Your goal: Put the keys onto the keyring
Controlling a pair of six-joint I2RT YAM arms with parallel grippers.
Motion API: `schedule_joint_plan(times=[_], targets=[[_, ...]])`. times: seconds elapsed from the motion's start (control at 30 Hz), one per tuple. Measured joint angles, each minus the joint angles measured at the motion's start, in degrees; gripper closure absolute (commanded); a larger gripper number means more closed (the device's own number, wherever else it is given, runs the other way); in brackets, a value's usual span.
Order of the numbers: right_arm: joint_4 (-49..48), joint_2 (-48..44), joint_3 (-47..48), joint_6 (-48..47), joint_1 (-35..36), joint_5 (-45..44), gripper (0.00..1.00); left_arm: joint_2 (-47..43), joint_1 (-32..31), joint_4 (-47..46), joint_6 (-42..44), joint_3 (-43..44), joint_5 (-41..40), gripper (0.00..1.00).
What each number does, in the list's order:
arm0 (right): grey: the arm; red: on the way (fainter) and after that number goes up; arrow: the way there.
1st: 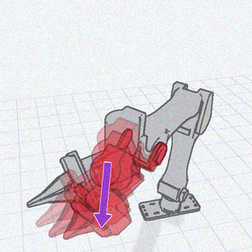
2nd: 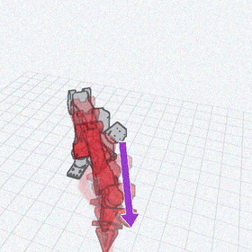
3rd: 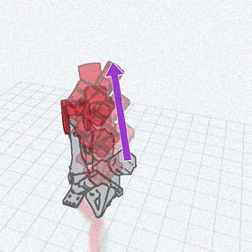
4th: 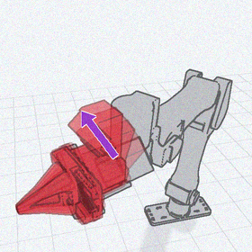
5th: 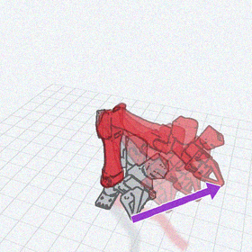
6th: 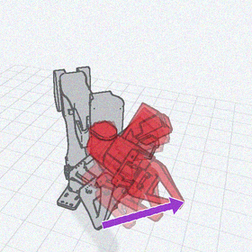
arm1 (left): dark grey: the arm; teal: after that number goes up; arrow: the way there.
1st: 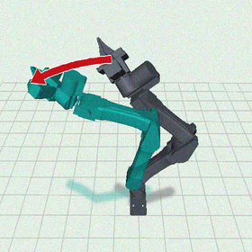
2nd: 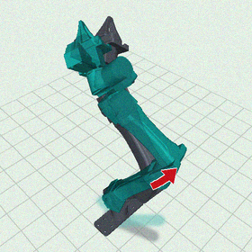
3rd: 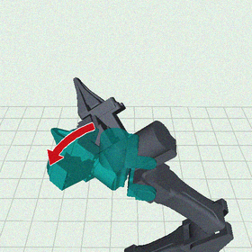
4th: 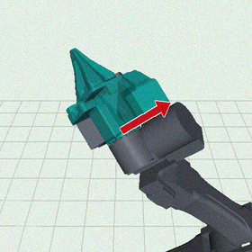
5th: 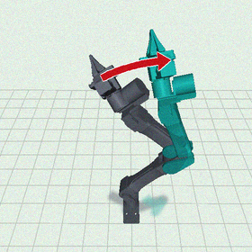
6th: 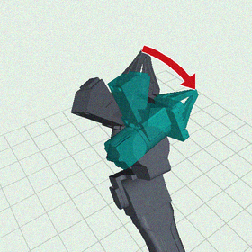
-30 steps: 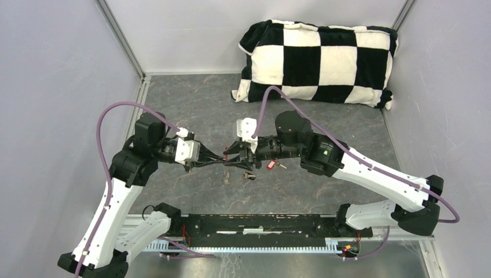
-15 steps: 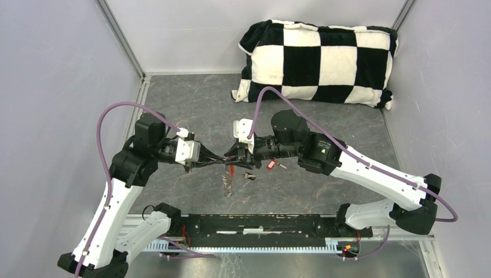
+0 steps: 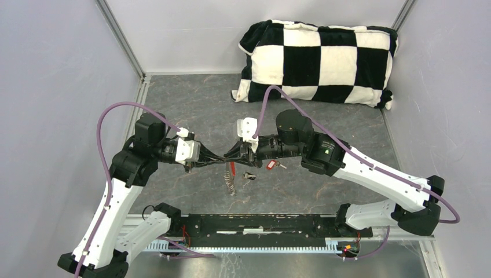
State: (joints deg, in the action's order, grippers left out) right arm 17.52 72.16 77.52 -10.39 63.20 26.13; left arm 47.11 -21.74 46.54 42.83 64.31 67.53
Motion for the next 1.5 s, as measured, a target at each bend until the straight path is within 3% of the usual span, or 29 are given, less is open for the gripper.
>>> schedule_joint_plan(times=[0.27,0.37,0.5,0.73,0.83,0.97,1.1,1.3,1.5], targets=[[0.07,-0.26,0.00,0.02,0.00,0.61,0.73,0.00,0.00,0.00,0.00,0.00,0.00,0.98],[0.39,-0.07,0.00,0.02,0.00,0.59,0.80,0.00,0.00,-0.02,0.00,0.00,0.00,0.98],[0.63,0.13,0.00,0.00,0.00,0.55,0.81,0.00,0.00,0.00,0.00,0.00,0.02,0.98],[0.66,1.09,0.04,0.02,0.00,0.33,1.00,0.00,0.00,0.17,0.00,0.00,-0.04,0.98],[1.11,1.42,0.55,-0.04,0.00,0.15,1.00,0.02,0.00,0.22,0.00,0.00,-0.26,0.98],[-0.22,0.85,-0.31,0.35,-0.22,-1.03,0.99,0.00,0.00,-0.11,0.00,0.00,-0.37,0.79],[-9.73,-4.50,-9.51,3.98,-1.88,-1.16,1.00,-0.17,0.00,-0.44,-0.11,0.00,-0.37,0.69],[-29.92,-11.80,-24.28,13.73,-4.50,-0.70,1.00,-0.76,0.00,-0.87,-2.75,-0.96,-0.28,0.71],[-46.10,-12.09,-31.52,22.25,-4.48,0.59,0.99,-2.51,0.00,-10.75,-13.92,-6.16,-0.13,0.71]])
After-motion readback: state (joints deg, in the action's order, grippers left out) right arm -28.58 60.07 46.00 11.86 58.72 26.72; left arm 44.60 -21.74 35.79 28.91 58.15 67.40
